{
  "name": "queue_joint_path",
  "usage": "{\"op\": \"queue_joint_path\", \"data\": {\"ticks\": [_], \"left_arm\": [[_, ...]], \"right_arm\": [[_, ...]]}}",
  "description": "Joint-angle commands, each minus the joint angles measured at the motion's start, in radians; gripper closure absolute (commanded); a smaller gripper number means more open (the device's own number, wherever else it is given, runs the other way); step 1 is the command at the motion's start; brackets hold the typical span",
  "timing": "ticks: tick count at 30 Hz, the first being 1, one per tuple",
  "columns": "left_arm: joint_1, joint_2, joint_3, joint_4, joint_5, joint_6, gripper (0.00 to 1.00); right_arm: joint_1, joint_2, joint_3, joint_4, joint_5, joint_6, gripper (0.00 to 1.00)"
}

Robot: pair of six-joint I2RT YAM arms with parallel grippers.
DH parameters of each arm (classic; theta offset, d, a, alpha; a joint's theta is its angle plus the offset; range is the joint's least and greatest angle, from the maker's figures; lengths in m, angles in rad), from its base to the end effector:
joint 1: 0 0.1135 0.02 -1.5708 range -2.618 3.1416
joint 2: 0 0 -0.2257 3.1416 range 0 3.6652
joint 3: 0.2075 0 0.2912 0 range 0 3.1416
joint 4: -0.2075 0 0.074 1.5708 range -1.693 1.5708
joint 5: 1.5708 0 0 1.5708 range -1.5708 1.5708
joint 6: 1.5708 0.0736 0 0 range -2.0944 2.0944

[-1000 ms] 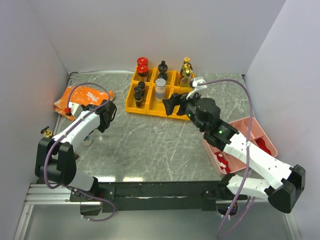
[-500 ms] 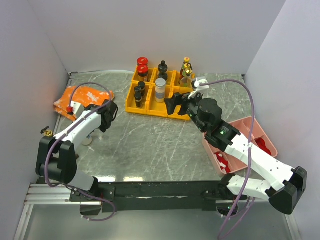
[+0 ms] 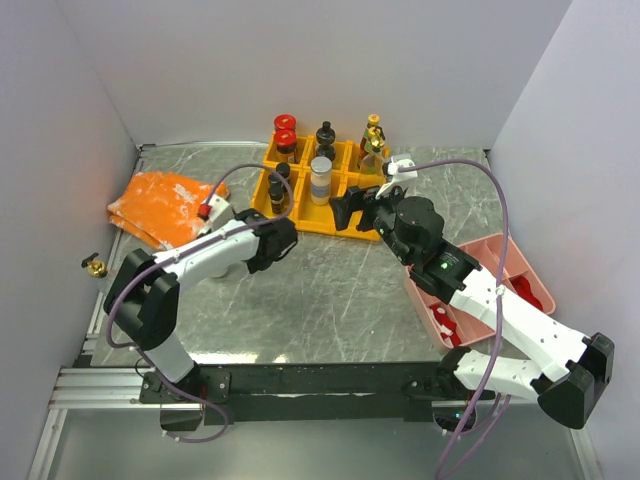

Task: Organize the condiment bottles
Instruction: Pick up the bottle from the center of the board, then place the bottle in the storage box.

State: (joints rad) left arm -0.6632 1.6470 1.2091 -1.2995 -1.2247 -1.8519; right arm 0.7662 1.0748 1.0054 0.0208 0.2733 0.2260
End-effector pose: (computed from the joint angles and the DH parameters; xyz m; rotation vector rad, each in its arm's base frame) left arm 0.2824 -0.1328 0.1744 -0.9981 1.6812 0.5775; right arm 0.2629 0.2254 0.3451 -0.2293 1.6289 0.5423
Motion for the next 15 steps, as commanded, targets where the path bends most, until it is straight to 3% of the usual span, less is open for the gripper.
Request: {"op": "queue_joint_path", "data": {"ticks": [1, 4, 5, 6, 7, 8, 9, 11, 12, 15], "left_arm": [[-0.11, -0.021, 0.124, -0.055, -0.094, 0.046, 0.99], [-0.166, -0.074, 0.147, 0.032, -0.095, 0.207, 0.99], [-0.174, -0.097, 0.142, 0.145, -0.087, 0.268, 0.99], [-0.187, -0.125, 0.113, 0.223, -0.075, 0.45, 0.99], [-0.19, -0.194, 0.086, 0.334, -0.031, 0.555, 0.99], [-0.193, -0.238, 0.049, 0.568, 0.015, 0.673, 0.99], [-0.191, -0.286, -0.047, 0.727, 0.068, 0.918, 0.99], [-0.191, -0.439, -0.15, 1.063, 0.267, 1.099, 0.99], [-0.193, -0.485, -0.234, 1.144, 0.319, 1.207, 0.99], [-0.191, -0.602, -0.293, 1.275, 0.445, 1.311, 0.99]], "right_arm": [[0.004, -0.032, 0.001, -0.004, 0.03, -0.016, 0.0], [0.005, -0.042, -0.001, -0.013, 0.044, -0.019, 0.0], [0.005, -0.047, -0.001, -0.015, 0.049, -0.019, 0.0], [0.005, -0.05, -0.004, -0.015, 0.052, -0.02, 0.0], [0.004, -0.055, -0.005, -0.015, 0.053, -0.019, 0.0], [0.004, -0.056, -0.008, -0.015, 0.055, -0.02, 0.0], [0.004, -0.058, -0.01, -0.015, 0.06, -0.02, 0.0], [0.002, -0.061, -0.014, -0.015, 0.069, -0.014, 0.0], [0.001, -0.061, -0.016, -0.015, 0.072, -0.011, 0.0], [0.002, -0.076, -0.016, -0.037, 0.069, -0.001, 0.0]]}}
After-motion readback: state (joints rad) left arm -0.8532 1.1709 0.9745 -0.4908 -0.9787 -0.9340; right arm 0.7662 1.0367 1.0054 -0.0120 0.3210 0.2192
